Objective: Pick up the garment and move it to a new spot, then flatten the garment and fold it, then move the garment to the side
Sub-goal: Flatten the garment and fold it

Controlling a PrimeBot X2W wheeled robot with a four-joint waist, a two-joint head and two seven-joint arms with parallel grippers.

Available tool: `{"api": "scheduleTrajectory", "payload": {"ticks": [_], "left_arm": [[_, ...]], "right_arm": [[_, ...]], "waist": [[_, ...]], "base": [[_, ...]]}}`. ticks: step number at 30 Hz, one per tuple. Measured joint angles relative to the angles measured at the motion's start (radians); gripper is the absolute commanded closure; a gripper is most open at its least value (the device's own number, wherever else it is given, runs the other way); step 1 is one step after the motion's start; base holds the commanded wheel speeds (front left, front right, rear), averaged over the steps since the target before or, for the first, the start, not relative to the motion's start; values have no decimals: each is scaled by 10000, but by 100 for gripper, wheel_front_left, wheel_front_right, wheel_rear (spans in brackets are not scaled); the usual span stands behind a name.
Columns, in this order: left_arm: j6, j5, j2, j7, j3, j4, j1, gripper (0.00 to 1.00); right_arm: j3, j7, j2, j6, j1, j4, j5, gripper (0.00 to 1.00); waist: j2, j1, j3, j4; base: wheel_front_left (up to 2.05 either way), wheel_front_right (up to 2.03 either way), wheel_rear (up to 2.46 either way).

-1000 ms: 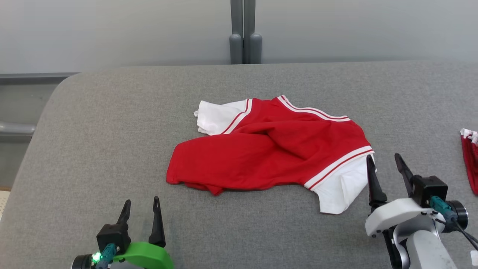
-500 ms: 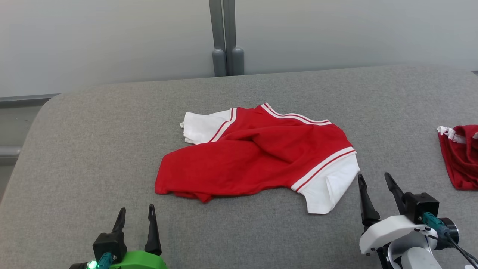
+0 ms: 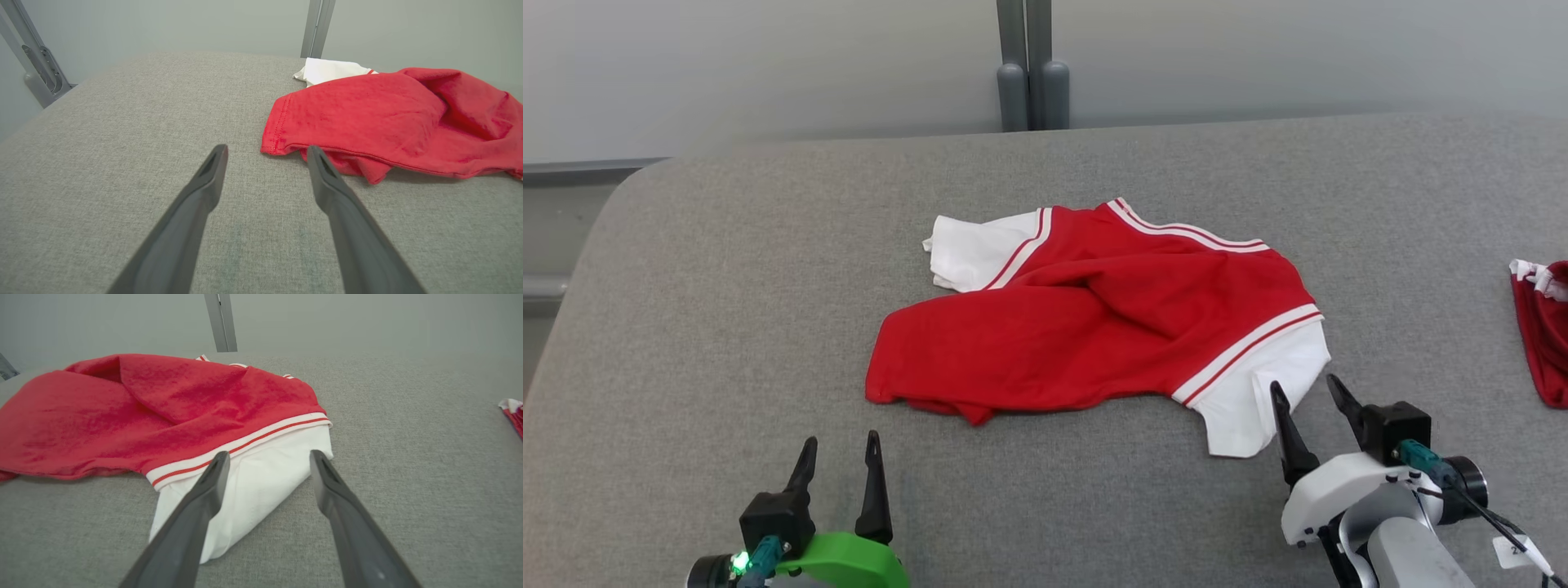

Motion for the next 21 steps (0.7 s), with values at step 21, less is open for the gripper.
{"api": "scheduleTrajectory", "payload": {"ticks": [21], "left_arm": [[98, -207, 0, 0, -253, 4, -543, 0]], "right_arm": [[-330, 0, 4, 0, -1583, 2180, -1160, 0]], "waist": [[0, 0, 1018, 280]], "base": [[0, 0, 0]]}}
